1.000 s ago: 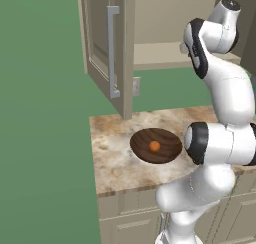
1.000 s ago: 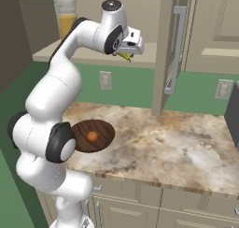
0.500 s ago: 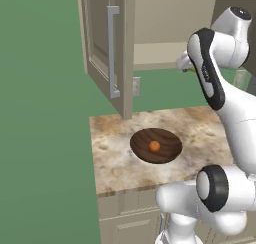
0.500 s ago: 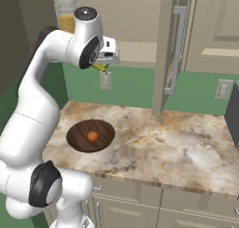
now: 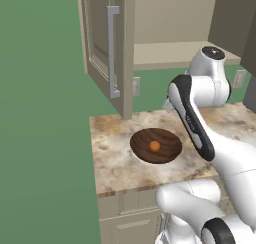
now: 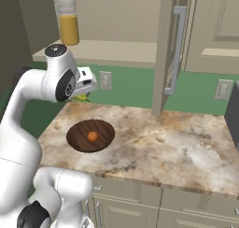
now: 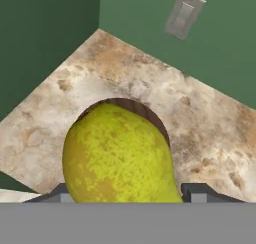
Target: Open the cabinet. Pick the tangerine and pear from the cabinet and place them into the bowl. Then close the cabinet.
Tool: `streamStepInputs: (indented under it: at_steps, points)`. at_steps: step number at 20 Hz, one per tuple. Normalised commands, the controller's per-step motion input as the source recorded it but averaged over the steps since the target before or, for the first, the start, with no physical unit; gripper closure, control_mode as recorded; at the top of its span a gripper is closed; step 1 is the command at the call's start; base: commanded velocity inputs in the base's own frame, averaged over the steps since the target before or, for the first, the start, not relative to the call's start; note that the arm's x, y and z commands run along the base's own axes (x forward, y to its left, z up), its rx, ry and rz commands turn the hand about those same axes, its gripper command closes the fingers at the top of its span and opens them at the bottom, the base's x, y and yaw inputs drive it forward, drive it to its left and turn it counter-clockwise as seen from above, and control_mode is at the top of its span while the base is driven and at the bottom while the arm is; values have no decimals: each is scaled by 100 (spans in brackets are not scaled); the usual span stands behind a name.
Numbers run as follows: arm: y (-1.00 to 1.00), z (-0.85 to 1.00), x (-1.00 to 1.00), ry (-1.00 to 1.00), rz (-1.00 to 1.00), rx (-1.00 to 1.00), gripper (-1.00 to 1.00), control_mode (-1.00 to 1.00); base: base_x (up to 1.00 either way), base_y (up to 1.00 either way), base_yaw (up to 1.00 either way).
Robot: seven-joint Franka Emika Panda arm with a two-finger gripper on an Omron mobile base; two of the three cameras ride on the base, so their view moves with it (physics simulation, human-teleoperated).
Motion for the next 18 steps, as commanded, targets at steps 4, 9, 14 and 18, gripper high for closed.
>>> streamStepInputs:
  at_steps: [4,9,14,18]
  points:
    - [4,-100,4,9,10,-13,100,-100,0,0,0]
    - [0,-85,31,8,9,-4,100,-100,0,0,0]
    - [-1,-58,54,1,10,0,100,-100,0,0,0]
    - [-5,-44,78,-2,4,0,100,-100,0,0,0]
